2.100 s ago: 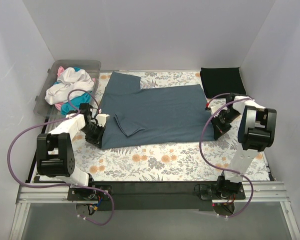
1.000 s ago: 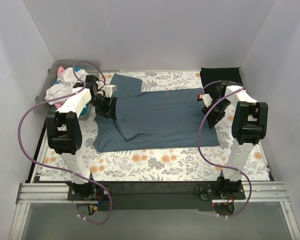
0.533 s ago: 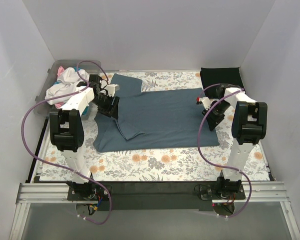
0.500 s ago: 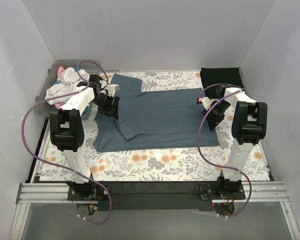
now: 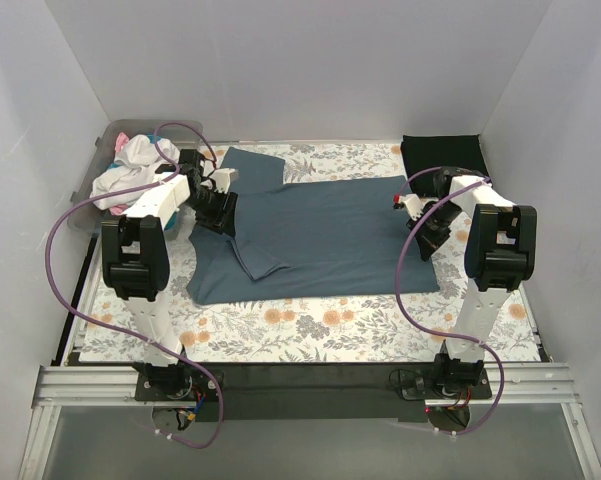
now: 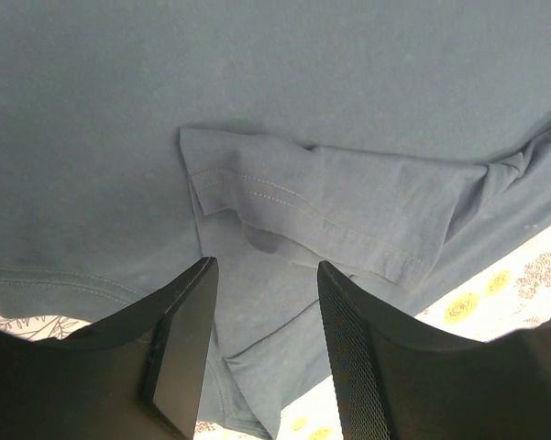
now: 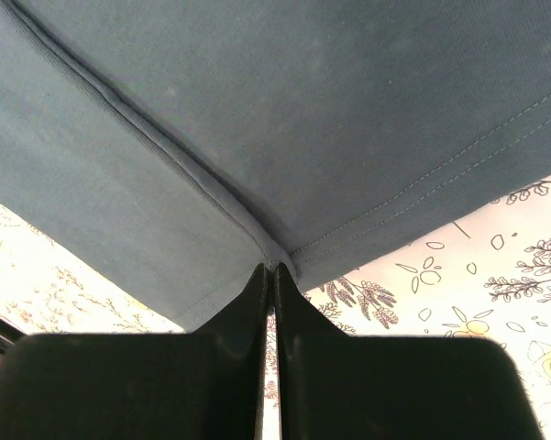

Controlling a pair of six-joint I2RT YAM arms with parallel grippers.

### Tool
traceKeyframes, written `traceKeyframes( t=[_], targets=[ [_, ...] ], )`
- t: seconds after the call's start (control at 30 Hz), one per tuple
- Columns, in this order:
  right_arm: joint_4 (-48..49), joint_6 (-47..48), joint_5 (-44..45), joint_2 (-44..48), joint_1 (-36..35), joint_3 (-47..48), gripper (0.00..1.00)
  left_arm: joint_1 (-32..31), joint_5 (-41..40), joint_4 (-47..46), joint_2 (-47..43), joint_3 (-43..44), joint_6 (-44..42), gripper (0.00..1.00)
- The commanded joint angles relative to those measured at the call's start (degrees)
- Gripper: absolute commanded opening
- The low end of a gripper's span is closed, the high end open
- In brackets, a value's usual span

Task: Fold and stack the t-shirts
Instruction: Fold the tshirt

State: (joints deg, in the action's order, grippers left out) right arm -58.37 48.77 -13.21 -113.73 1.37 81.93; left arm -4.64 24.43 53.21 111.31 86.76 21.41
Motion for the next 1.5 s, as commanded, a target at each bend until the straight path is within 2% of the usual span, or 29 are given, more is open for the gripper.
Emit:
traceKeyframes(
  t=[0.0,0.37,0.5,0.6,0.63,0.73,0.77,1.07,1.47],
  targets=[
    [-0.87,0.62,-0.06,2.90,-0.40,0.60,0.01,-0.19,-0.78,-1.88,0.14,1.57,-0.05,0.46],
    [-1.40,0.71,-0.41,2.90,-0.40,1.48,0.01,-2.74,-1.13,-4.34,3.48,1.83,1.35,0.51],
    [-1.75,0.80,-0.24,3.25,-0.40,1.74,0.01,-3.35,-1.40,-4.43,4.01,1.92,1.71,0.41],
    [-1.75,0.88,-0.15,3.43,-0.40,1.83,0.01,-3.44,-1.66,-4.08,3.66,2.10,1.97,0.25],
    [-1.75,0.88,-0.06,3.43,-0.40,1.92,0.01,-3.44,-1.84,-3.91,3.48,2.44,1.97,0.16],
    [-1.75,0.97,0.03,3.52,-0.40,1.92,0.01,-3.44,-2.45,-3.38,2.08,2.45,2.06,0.02],
    [-1.75,0.97,0.12,3.60,-0.40,1.92,0.01,-3.44,-2.71,-3.03,1.72,2.62,2.14,0.00],
    [-1.84,1.50,0.47,4.66,-0.31,2.97,0.01,-3.44,-3.77,-0.22,-2.06,6.40,1.88,0.00],
    [-2.10,1.59,0.91,3.52,-0.22,6.13,0.01,-3.00,-4.82,0.41,-1.27,10.27,1.71,0.00]
  ],
)
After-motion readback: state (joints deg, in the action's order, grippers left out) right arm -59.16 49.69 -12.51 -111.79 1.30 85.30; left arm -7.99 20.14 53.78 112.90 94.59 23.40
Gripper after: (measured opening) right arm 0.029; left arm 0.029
